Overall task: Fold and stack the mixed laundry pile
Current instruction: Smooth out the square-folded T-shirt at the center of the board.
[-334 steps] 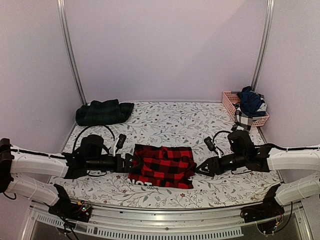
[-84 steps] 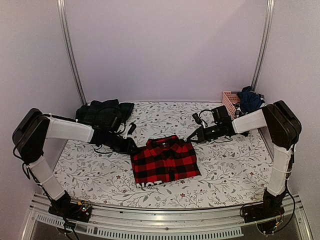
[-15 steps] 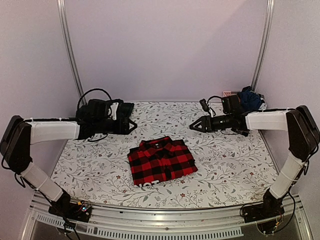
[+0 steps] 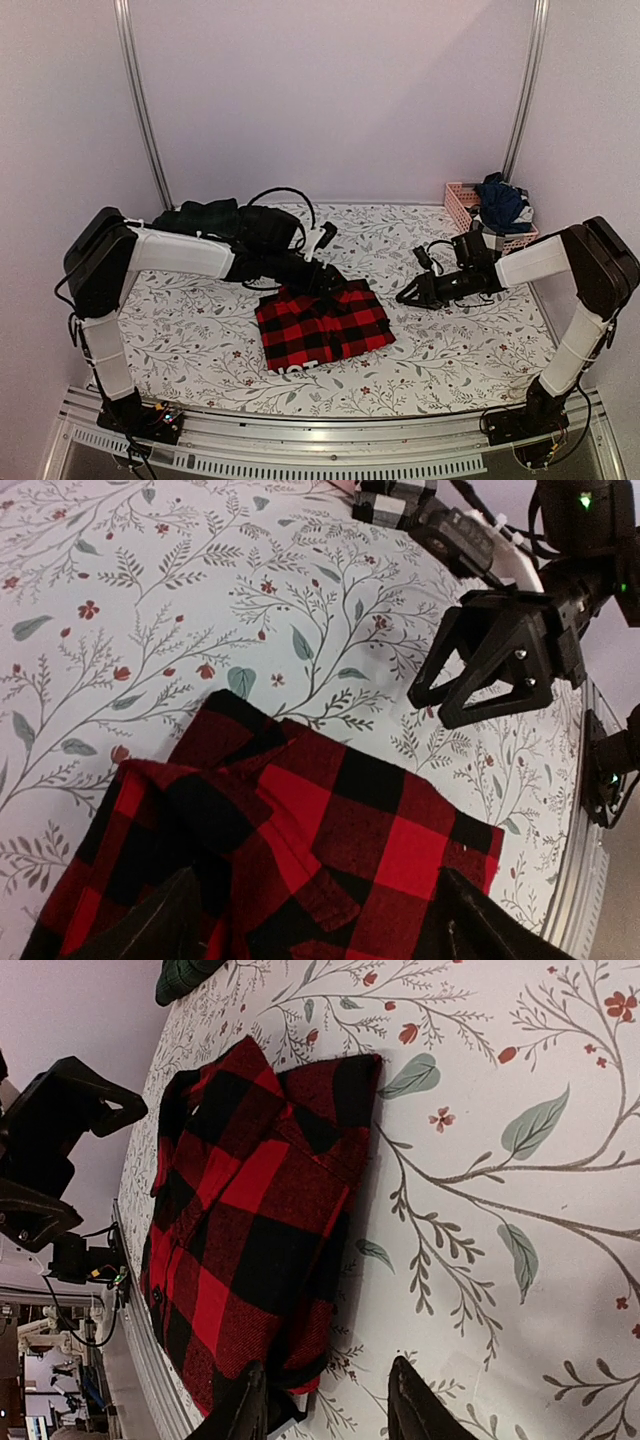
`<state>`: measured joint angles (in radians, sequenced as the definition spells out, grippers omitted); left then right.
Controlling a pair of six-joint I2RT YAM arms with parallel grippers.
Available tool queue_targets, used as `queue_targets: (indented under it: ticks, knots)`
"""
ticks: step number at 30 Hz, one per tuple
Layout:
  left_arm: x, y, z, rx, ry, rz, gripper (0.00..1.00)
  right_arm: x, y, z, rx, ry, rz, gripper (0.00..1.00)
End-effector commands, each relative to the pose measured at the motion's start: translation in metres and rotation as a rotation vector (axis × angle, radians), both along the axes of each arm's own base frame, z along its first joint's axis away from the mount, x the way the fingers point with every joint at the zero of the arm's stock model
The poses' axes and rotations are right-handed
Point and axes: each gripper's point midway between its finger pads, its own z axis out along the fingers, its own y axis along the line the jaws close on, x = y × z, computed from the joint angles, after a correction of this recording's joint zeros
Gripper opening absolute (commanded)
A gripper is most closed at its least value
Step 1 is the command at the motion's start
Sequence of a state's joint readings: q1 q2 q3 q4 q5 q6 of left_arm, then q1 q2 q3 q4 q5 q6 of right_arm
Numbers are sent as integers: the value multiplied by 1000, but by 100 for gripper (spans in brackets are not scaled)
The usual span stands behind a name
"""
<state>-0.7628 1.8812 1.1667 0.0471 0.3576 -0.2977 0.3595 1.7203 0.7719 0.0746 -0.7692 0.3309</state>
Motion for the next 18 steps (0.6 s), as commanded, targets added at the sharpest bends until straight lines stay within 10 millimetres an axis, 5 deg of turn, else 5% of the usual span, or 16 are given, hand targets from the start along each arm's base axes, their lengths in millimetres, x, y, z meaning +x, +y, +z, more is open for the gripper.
queue_targets:
  ticks: [1, 11, 18]
  knots:
    - [13, -22, -4, 42, -60, -37, 79, 1, 8, -8, 34, 33, 8, 38]
    - [30, -44, -51, 154, -36, -52, 82, -13, 32, -38, 19, 112, 76, 36]
    - [38, -35, -82, 231, -19, -2, 83, -29, 46, -45, 7, 148, 123, 36]
